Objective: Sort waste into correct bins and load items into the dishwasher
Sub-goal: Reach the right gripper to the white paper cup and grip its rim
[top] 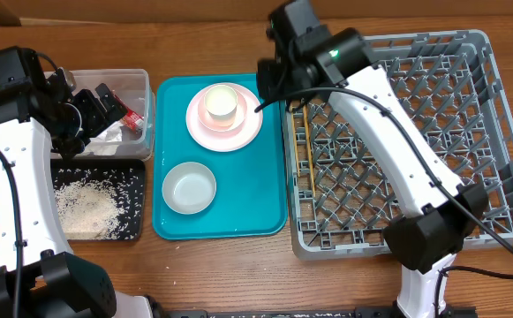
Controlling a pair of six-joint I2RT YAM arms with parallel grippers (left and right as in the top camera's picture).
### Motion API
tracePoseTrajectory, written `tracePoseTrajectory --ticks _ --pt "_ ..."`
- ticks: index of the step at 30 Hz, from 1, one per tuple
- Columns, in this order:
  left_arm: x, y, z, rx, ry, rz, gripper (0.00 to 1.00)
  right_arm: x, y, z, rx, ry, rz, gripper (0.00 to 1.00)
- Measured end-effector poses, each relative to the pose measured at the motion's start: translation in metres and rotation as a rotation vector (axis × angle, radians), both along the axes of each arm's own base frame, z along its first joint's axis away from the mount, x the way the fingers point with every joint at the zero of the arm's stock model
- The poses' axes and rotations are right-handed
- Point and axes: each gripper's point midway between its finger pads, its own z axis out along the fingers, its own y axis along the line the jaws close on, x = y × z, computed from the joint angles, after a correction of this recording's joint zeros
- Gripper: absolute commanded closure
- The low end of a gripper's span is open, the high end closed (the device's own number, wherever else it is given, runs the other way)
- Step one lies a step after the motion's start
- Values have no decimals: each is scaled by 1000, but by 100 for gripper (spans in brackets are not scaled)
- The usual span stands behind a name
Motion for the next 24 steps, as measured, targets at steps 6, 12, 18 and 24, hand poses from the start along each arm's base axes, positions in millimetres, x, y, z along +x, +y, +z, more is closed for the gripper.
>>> tracePoseTrajectory --ticks 6,12,18,24 --pt "0 0 0 -1 0 0 0 31 23 82 150 -285 53 68" --pt "0 0 0 0 0 0 0 42 35 113 202 -421 79 68" --pt "0 0 0 0 0 0 0 49 38 105 154 -449 92 67" --pt "0 0 0 0 0 0 0 59 48 52 49 -393 158 64"
